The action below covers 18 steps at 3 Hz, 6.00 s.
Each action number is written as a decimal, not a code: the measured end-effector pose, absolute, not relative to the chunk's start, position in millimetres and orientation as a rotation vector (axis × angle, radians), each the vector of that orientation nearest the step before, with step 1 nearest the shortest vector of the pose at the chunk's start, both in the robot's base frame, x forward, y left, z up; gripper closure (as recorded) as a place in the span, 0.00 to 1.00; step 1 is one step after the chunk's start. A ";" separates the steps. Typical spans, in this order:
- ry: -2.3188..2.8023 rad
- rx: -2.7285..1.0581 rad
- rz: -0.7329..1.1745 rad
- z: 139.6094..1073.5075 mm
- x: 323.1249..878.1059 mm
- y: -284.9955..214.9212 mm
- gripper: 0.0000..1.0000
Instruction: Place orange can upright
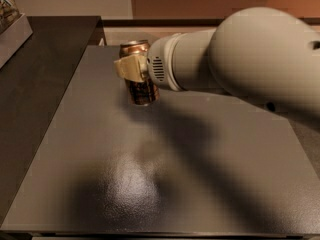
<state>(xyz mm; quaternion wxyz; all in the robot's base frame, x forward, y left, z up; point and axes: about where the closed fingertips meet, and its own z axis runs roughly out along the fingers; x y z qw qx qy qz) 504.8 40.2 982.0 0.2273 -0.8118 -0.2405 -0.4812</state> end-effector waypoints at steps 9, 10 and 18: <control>-0.790 -1.998 -1.666 937.4 523.4 52.9 1.00; -0.769 -1.985 -1.671 925.7 519.5 47.9 1.00; -0.653 -1.864 -1.674 909.3 509.3 44.4 0.00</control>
Offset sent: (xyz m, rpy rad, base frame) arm 0.0014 -0.0011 -0.0046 -0.0262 -0.0504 0.0011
